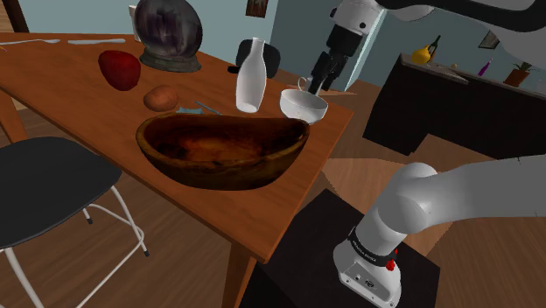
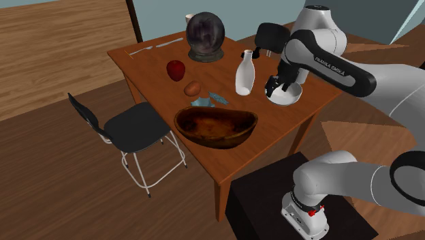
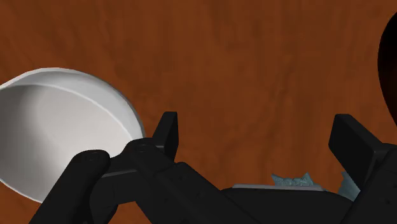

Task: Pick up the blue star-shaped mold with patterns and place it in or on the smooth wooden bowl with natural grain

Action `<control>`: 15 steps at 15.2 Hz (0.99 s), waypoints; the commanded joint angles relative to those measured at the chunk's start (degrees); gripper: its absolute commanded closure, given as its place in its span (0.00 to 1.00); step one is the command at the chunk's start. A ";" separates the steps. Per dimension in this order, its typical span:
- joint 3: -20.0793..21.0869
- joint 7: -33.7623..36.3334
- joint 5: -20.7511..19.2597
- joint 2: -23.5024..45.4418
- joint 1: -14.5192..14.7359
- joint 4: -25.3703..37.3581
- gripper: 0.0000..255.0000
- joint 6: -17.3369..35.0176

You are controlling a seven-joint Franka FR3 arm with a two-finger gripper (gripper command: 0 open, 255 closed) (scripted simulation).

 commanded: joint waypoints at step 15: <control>22.43 34.83 0.95 19.96 -3.26 7.93 0.00 11.44</control>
